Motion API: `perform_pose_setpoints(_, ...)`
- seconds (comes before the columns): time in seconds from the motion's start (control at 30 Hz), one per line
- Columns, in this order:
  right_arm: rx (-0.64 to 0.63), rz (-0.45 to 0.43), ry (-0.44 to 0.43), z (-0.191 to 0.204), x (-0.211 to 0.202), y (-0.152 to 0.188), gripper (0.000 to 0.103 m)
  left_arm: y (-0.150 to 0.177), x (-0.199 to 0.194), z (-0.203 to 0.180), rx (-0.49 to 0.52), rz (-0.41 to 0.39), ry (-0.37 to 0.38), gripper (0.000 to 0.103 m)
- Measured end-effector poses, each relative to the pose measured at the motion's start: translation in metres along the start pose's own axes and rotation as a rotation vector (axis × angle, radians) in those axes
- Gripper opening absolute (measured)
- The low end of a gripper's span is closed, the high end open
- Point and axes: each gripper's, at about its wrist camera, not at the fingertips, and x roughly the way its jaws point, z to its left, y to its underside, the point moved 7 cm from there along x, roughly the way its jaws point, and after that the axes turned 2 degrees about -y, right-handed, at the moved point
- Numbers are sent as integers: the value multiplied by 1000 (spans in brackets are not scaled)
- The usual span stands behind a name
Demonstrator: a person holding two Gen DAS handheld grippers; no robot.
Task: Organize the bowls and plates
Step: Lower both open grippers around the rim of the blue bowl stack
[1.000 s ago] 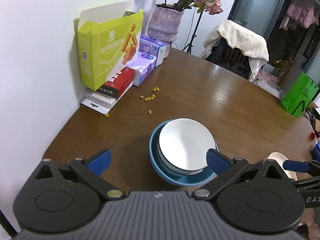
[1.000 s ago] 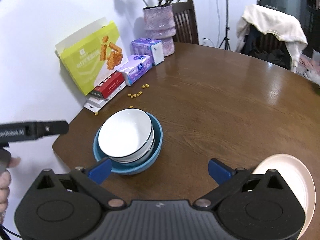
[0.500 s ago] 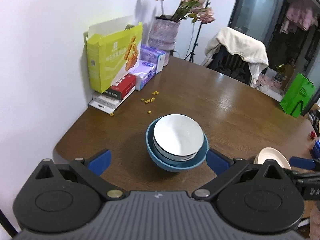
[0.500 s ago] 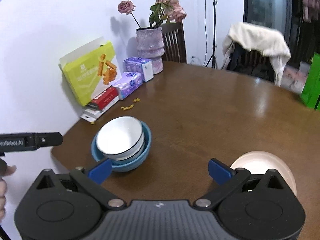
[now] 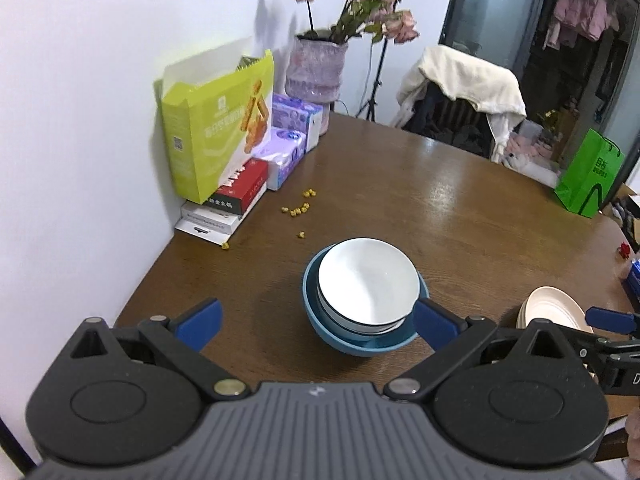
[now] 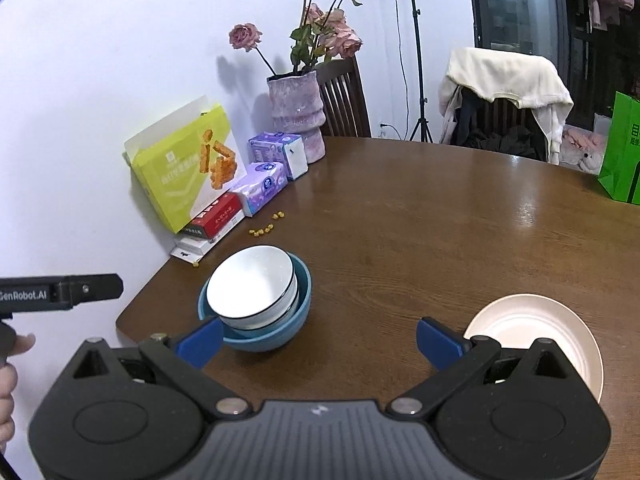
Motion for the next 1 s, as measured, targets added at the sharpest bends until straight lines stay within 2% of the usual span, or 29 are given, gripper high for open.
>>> perform_pose_setpoints(0.23,89,39,9,11,40,-12,103,-19,44,16,40,61,57,103)
perform_pose_setpoints(0.4,136,78,32,16,75,-18,103,-23,81,22,64,135,99,103)
perform_pose_setpoints(0.7,202,172,91,18,137,-12,103,-22,144,24,102,268,162,103)
perform_pose_setpoints(1.0,261,256,96,14,184,1,103,-13,194,20,101,382,205,102)
